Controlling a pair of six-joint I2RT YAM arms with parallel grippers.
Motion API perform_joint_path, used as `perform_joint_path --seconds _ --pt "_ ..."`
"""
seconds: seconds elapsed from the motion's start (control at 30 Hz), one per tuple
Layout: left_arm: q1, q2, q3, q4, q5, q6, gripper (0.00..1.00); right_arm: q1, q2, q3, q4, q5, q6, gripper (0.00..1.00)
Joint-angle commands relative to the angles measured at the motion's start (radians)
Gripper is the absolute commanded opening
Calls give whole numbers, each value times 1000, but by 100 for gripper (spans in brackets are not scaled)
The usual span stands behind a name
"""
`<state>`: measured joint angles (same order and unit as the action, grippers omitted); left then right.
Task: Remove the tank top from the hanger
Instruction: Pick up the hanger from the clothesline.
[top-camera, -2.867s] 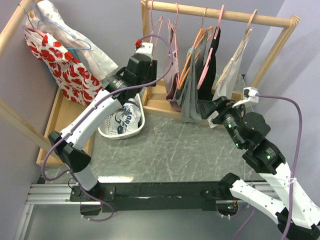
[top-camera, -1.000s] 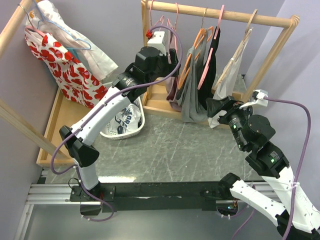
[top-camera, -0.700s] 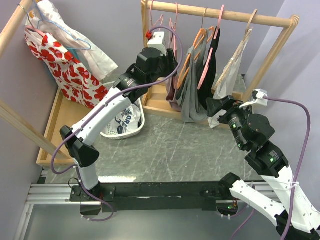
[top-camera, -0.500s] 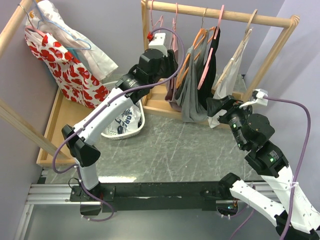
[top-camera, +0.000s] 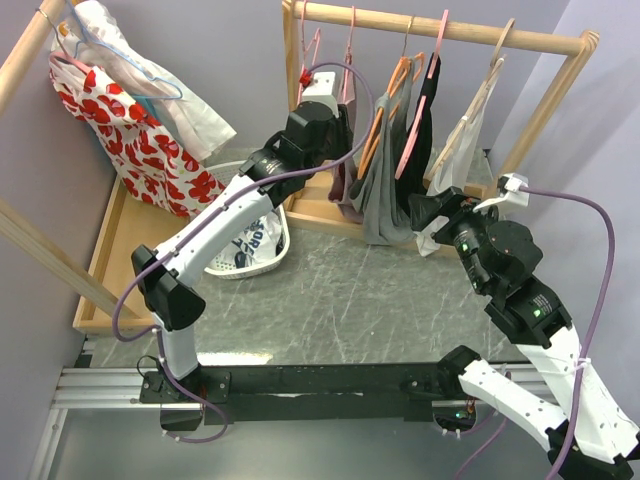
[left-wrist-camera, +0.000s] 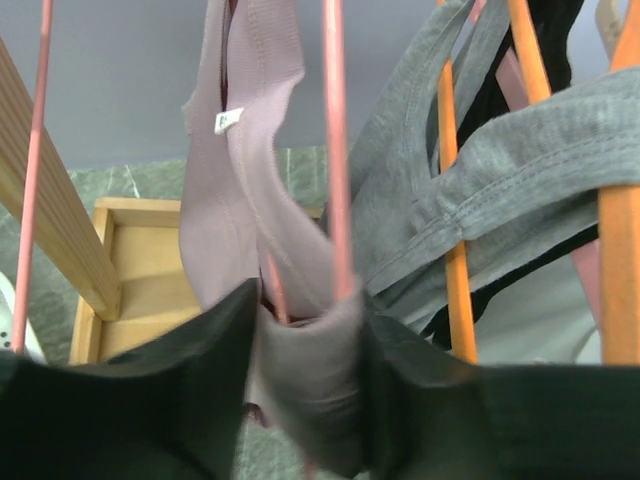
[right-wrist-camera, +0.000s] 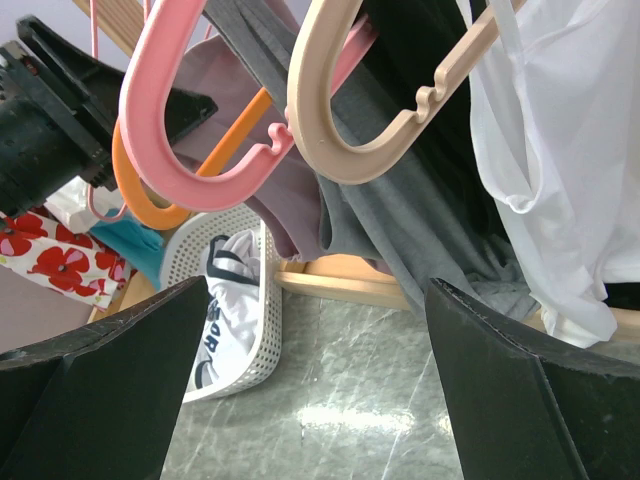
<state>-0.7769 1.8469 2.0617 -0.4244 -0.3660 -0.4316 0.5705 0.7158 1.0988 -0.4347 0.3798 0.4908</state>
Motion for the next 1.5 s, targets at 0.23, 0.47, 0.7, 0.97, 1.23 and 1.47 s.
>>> perform_joint_path --seconds 0.23,0.47,0.7,0.97,1.23,1.47 --pt "-7 -12 -12 41 -33 25 1 -40 4 4 33 -50 8 96" --pt "-7 -3 83 -16 -50 73 1 -52 7 -1 33 -71 12 96" --pt "-7 -90 48 -14 -93 123 1 -69 -1 -14 39 -87 18 96" --pt "-7 -173 -14 38 -82 155 1 -78 -3 -27 56 -122 42 96" --pt "-7 -219 0 -8 -65 165 1 -81 -19 -25 51 -124 60 96" --pt "-7 -431 -236 64 -31 197 1 -84 -30 -37 50 -140 83 96"
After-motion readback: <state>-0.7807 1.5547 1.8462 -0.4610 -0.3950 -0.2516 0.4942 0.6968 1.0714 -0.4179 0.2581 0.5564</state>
